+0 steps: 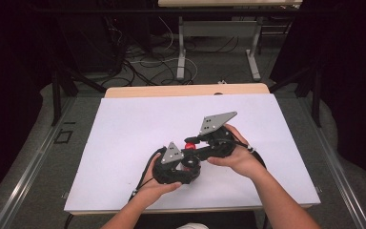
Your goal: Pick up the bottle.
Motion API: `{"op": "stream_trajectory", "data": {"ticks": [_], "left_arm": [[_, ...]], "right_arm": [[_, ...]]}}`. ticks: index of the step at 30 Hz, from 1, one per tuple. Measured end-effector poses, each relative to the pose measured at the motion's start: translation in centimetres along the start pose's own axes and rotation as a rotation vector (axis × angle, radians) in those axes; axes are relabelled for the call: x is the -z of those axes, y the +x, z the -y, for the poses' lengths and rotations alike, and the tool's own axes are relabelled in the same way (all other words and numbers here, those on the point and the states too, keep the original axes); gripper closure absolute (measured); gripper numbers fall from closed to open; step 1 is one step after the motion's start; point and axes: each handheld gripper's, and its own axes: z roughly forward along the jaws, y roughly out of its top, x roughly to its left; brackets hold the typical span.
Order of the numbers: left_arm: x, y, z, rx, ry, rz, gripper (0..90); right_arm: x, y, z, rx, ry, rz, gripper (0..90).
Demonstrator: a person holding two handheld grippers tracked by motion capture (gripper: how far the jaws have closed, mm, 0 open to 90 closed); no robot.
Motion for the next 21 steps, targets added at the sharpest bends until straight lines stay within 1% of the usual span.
{"op": "stream_trajectory", "data": {"ticks": [1,2,3,4,5,6,7,8,9,10,11,13,14,15,16,17,18,19,20,21], "left_arm": [[-0.1,0.0,0.0,0.001,-0.008,-0.006,30.3],[-0.1,0.0,-0.1,0.0,-0.007,-0.006,30.2],[-0.1,0.0,-0.1,0.0,-0.007,-0.006,30.3],[0.0,0.1,-0.1,0.003,0.0,-0.015,30.2],[0.0,0.1,-0.1,0.003,0.0,-0.015,30.3],[0.0,0.1,0.0,0.005,-0.005,-0.014,30.3],[0.0,0.2,0.0,0.01,-0.005,-0.021,30.3],[0.0,0.3,0.0,0.007,-0.003,-0.025,30.3],[0.0,0.3,0.0,0.007,-0.003,-0.025,30.3],[0.1,0.3,0.0,0.009,-0.001,-0.027,30.3],[0.1,0.3,0.0,0.018,-0.008,-0.025,30.3],[0.1,0.3,0.0,0.015,-0.004,-0.031,30.3],[0.1,0.3,0.0,0.014,-0.005,-0.031,30.3],[0.1,0.3,0.0,0.013,-0.006,-0.027,30.3],[0.1,0.3,0.0,0.012,-0.005,-0.025,30.3],[0.2,0.3,-0.1,0.008,0.007,-0.02,30.3],[0.2,0.3,-0.1,0.008,0.007,-0.02,30.3],[0.1,0.3,-0.1,0.01,0.006,-0.02,30.3],[0.1,0.3,-0.1,0.007,0.01,-0.021,30.3],[0.1,0.3,-0.1,0.007,0.01,-0.021,30.3]], "right_arm": [[0.0,0.0,0.0,-0.008,-0.006,0.004,60.4],[0.1,0.0,0.0,-0.018,-0.01,0.018,58.3],[0.2,0.2,0.0,-0.025,-0.014,0.028,52.8],[0.3,0.5,0.0,-0.04,-0.028,0.049,50.6],[0.5,0.7,-0.1,-0.049,-0.027,0.081,49.4],[0.6,0.9,-0.1,-0.053,-0.033,0.111,49.1],[0.7,1.1,-0.2,-0.043,-0.032,0.123,49.3],[0.8,1.5,-0.2,-0.05,-0.028,0.146,50.1],[0.8,1.7,-0.2,-0.053,-0.025,0.157,51.1],[0.8,1.9,-0.1,-0.06,-0.032,0.168,51.8],[0.9,2.0,-0.1,-0.064,-0.023,0.169,52.2],[0.8,2.1,-0.1,-0.062,-0.022,0.171,52.8],[0.5,2.2,0.0,-0.056,-0.026,0.184,53.9],[0.5,2.2,0.0,-0.056,-0.026,0.184,53.9],[0.5,2.3,0.0,-0.057,-0.012,0.189,54.2],[0.1,2.4,0.0,-0.054,-0.016,0.208,54.6],[0.1,2.4,0.0,-0.054,-0.016,0.208,54.6],[-0.3,2.5,0.0,-0.065,-0.015,0.217,55.6],[-0.3,2.5,0.0,-0.06,-0.002,0.219,55.7],[-0.5,2.6,0.0,-0.046,-0.017,0.219,55.7]]}}
